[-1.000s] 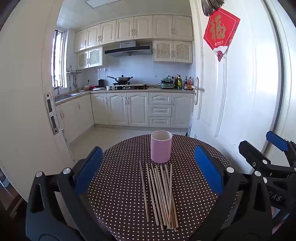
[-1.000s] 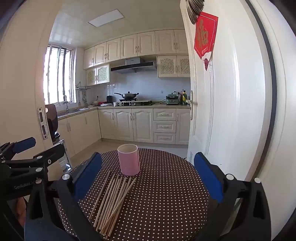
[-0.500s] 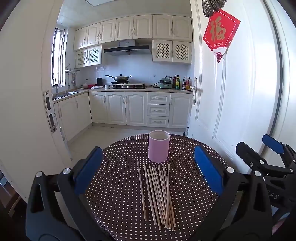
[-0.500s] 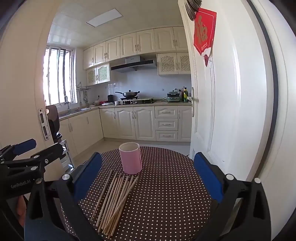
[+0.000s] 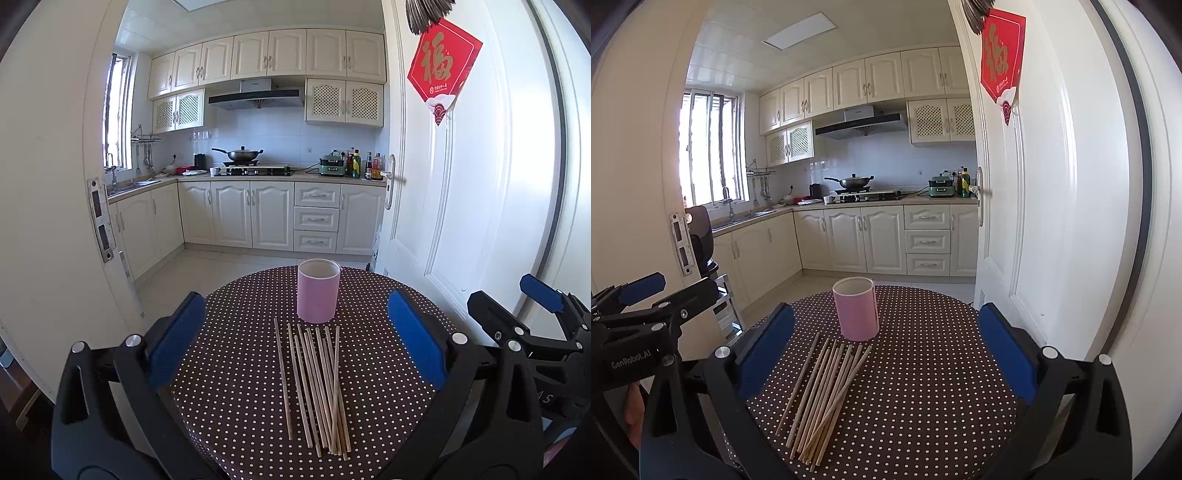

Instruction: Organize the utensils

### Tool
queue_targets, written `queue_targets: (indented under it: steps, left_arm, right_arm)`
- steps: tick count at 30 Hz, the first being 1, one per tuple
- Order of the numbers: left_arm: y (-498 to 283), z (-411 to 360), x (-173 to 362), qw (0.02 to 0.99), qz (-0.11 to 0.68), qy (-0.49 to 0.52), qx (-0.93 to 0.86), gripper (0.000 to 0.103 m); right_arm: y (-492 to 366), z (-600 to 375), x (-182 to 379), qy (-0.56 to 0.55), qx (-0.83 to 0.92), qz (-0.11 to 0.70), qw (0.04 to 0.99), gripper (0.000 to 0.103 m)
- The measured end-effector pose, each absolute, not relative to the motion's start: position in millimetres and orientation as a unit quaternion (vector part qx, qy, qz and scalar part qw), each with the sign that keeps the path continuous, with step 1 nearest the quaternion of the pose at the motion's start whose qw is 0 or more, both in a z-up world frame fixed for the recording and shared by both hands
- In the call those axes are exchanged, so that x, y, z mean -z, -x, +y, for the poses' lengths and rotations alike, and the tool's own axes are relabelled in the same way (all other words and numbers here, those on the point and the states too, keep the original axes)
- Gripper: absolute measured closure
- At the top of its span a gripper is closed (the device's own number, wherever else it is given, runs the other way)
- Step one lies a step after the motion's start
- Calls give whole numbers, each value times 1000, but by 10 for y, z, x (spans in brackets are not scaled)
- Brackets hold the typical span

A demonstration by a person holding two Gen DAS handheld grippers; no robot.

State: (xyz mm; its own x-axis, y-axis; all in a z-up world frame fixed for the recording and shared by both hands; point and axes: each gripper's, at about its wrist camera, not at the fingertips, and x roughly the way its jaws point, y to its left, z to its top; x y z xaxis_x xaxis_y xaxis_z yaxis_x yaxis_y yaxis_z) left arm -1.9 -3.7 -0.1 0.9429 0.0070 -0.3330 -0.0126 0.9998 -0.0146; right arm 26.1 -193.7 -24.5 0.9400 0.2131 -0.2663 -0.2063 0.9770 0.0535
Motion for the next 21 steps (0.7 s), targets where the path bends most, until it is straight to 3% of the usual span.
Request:
queue_targets:
  steps: [21]
  left_arm:
    - [14,-26,-1,986,168,8,-4,6]
  right_arm:
    - [-272,-1930,254,-18,-110,138,984,7]
